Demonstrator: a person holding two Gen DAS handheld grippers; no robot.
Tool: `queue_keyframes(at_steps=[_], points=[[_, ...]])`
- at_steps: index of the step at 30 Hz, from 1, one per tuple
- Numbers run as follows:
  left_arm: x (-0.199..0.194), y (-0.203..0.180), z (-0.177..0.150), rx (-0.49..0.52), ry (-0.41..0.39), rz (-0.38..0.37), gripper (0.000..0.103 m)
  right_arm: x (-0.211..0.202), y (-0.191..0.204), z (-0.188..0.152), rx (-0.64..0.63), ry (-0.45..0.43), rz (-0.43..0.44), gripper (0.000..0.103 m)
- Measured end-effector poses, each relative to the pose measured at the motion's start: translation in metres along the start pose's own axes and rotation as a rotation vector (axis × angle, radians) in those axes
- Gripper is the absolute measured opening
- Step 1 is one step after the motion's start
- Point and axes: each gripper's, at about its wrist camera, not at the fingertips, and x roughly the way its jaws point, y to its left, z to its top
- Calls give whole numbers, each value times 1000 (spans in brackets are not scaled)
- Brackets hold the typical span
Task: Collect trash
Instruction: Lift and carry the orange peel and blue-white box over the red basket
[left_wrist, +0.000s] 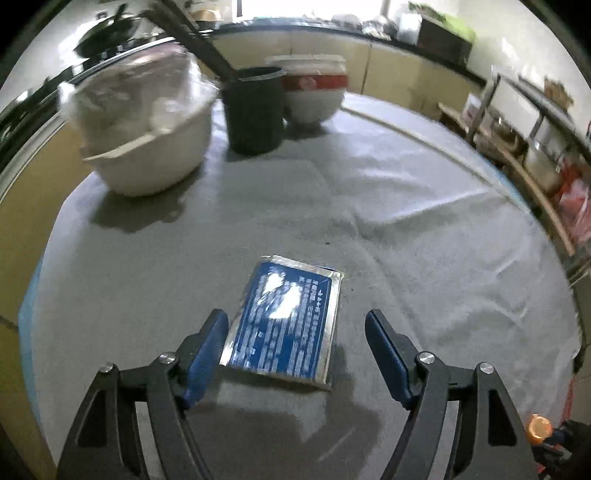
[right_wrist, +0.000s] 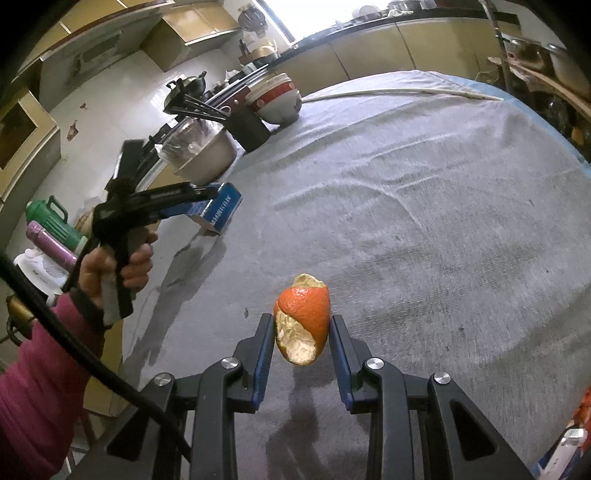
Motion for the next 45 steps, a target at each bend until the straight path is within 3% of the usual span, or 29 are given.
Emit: queue_keyframes(at_steps=[4,5,7,9,13,26,35,45], points=[[15,-4,-4,18,17,23,77,5,-1,2,4,7,-5,32],[17,-2,-7,5,14,20,65,6,-1,2,4,6,-5,32],[17,6,-10,-44,6,-9,56,5,-2,2,5,4,-2,32],[14,15,-14,-103,-8,2,56,5,-2,2,6,4,1,32],[-2,10,-24,-118,-43,32,55,1,-3,0,6,-5,9,32],[-94,-110,-95,74,-154,172,56,-57,-6,-11,-1,-112,10,32],[-140,-173,-123,164,-227,180,56,-112,-13,-33,-14,-186,-22,32],[-160,-230,-143,265,-259,174,56,-162,-36,-63,-7,-240,-79,32]])
